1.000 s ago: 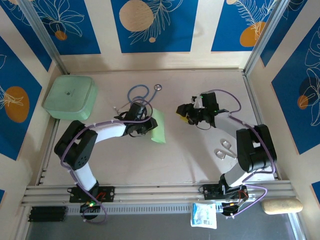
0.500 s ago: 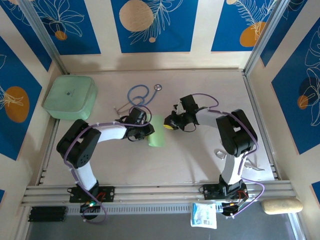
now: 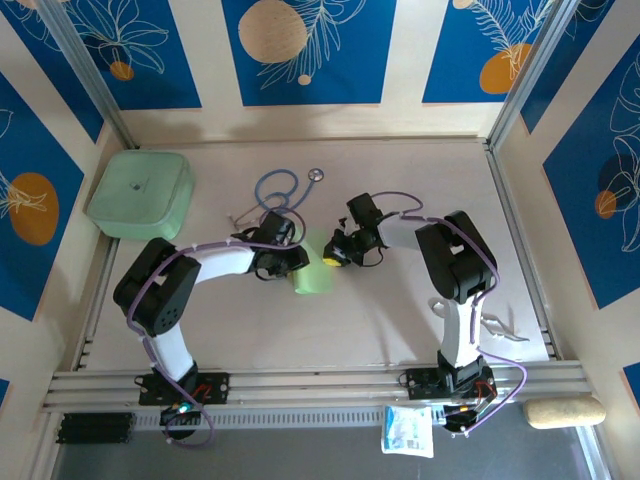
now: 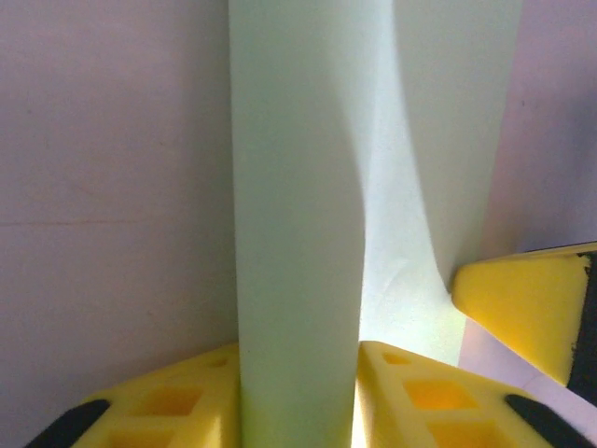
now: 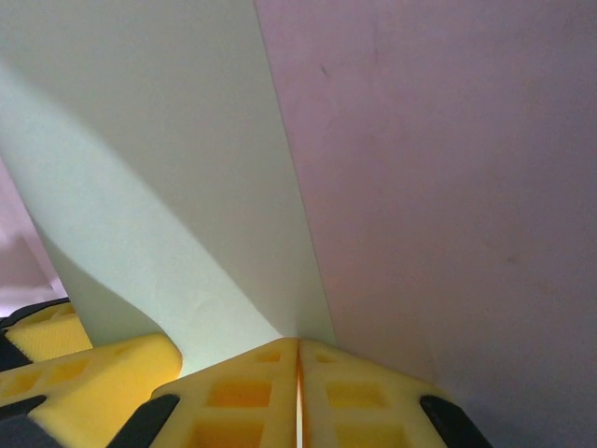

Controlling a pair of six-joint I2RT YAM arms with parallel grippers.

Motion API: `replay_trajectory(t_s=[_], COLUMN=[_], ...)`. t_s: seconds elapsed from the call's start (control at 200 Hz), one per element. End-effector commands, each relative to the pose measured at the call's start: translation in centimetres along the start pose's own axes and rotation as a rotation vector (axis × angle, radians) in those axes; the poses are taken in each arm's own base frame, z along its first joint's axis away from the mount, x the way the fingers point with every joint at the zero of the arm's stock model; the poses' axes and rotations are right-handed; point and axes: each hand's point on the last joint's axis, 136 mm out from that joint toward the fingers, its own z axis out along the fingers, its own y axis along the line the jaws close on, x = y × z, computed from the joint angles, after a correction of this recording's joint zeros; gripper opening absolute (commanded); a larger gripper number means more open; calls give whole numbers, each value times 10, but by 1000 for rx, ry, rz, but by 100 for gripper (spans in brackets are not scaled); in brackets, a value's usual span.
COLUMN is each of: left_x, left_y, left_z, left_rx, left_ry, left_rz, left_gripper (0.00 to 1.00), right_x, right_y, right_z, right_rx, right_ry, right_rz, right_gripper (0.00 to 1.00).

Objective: Fold a paper plane with a square sheet of paper (pick it up from the middle)
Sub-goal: First fold the square sheet of paper in half at the center of the table.

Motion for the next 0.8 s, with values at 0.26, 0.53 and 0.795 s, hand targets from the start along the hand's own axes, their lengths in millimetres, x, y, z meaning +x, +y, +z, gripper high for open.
replay_trajectory(t_s=[0.26,0.53,0.795], left_x=[-3,4,1], left_y=[14,14,24], left_z=[-22,-5,-7], left_rx=[-179,-212,-267], left_ry=[56,145,130], left_rz=[115,167,166], left_gripper=[57,65,61], right_x=[8,4,-4], right_y=[-10,13,32], right_z=[7,-2,-34], right_rx=[64,-18,-96], right_ry=[42,42,-25], right_rz=[82,53,6], right_gripper=[11,12,24])
